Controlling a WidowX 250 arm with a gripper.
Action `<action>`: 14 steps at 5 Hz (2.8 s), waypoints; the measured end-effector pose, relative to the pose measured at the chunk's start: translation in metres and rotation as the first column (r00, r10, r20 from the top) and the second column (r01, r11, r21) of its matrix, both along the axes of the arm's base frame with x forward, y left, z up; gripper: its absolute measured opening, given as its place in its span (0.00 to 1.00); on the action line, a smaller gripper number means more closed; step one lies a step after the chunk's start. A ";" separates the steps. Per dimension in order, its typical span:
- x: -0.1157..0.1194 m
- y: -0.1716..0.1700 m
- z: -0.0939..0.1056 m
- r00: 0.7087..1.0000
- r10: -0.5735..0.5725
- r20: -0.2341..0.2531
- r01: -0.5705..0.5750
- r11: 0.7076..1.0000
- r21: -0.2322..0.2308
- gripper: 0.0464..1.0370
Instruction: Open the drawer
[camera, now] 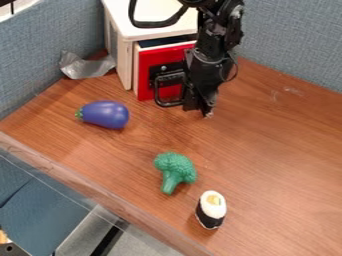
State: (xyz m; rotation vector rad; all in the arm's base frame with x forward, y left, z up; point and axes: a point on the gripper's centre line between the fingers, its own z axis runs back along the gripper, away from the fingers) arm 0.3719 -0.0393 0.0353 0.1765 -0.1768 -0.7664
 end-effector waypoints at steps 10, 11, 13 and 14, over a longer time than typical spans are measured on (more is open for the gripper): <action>-0.029 -0.054 0.002 0.998 -0.010 -0.058 0.007 0.998 -0.059 0.08; -0.031 -0.059 0.002 0.998 -0.013 -0.062 0.009 0.998 -0.059 0.08; -0.035 -0.060 0.001 0.998 -0.011 -0.064 0.006 0.998 -0.069 0.08; -0.042 -0.060 0.001 0.997 -0.024 -0.067 0.019 0.997 -0.073 0.08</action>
